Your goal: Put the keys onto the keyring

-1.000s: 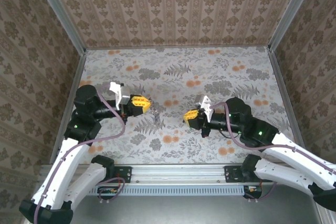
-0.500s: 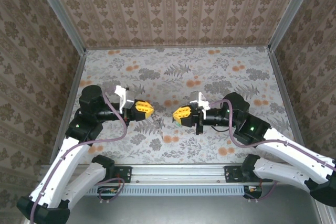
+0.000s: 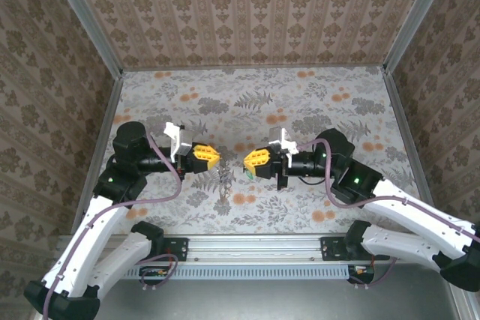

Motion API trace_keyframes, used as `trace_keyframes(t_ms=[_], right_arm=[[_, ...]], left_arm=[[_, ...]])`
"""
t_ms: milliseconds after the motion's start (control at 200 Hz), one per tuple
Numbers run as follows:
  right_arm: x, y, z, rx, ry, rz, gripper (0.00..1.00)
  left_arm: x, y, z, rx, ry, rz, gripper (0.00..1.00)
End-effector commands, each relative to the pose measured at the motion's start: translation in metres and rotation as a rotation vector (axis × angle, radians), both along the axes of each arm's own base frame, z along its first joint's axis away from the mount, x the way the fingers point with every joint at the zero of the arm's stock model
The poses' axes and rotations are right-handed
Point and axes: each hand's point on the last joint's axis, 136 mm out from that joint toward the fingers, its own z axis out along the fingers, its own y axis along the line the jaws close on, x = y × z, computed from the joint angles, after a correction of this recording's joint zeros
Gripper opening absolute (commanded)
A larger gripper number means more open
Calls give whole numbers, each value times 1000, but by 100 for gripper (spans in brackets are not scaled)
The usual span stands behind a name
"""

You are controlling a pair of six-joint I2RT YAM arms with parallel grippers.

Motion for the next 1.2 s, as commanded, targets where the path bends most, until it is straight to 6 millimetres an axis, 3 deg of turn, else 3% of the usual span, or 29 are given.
trace_keyframes(t_ms=[0, 420, 1195], right_arm=[[1, 1, 18, 42, -12, -4, 0], [4, 3, 7, 22, 28, -10, 0], [5, 22, 33, 78, -115, 37, 0]], left_arm=[[-8, 0, 16, -22, -65, -34, 0], [-5, 0, 15, -16, -64, -19, 0], [-20, -4, 16, -26, -57, -108, 0]])
